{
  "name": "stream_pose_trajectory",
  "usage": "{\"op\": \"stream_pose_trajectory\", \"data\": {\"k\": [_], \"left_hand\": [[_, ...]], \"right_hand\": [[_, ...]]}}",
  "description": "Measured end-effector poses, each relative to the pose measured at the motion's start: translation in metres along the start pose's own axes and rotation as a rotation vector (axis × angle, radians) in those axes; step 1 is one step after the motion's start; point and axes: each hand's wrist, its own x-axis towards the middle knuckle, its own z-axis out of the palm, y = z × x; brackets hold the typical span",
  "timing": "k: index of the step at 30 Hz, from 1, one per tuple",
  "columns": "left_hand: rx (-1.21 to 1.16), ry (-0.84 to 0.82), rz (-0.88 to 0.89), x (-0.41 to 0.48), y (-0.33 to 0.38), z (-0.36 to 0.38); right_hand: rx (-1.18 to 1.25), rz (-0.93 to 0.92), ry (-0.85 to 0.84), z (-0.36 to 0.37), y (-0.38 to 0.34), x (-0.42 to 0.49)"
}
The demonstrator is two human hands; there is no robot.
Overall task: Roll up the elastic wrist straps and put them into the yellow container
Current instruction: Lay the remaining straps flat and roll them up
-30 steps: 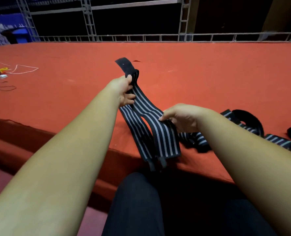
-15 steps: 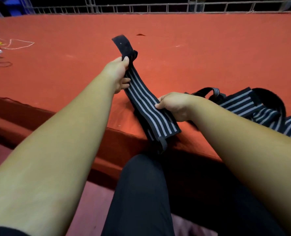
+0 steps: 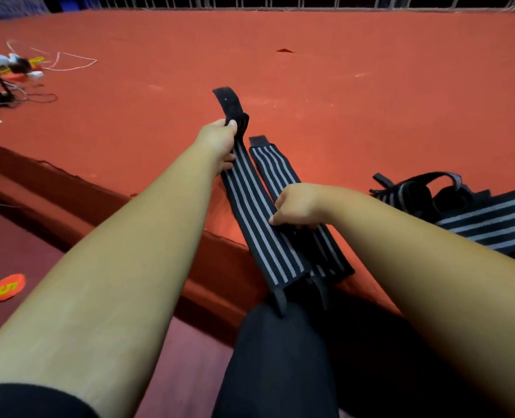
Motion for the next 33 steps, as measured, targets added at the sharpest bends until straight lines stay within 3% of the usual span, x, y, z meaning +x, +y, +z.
{"op": "stream_pose_trajectory", "data": {"k": [8, 16, 20, 24, 33], "left_hand": [[-0.080, -0.002, -0.042, 0.049, -0.044, 0.007], [-0.001, -0.028, -0.012, 0.058, -0.068, 0.002], [0.297, -0.102, 0.104, 0.034, -0.055, 0.007], [0.447, -0.188, 0.178, 0.002, -0.042, 0.024], [0.232, -0.460, 0.204, -0.085, -0.008, 0.081]], "right_hand": [[-0.159, 0.108, -0.195, -0.014, -0.003, 0.031], [-0.052, 0.184, -0.268, -0.016, -0.001, 0.049], [-0.013, 0.206, -0.190, -0.010, 0.001, 0.042], [-0.061, 0.104, -0.018, 0.004, 0.003, 0.020], [-0.257, -0.007, 0.244, -0.004, 0.032, -0.045]]}}
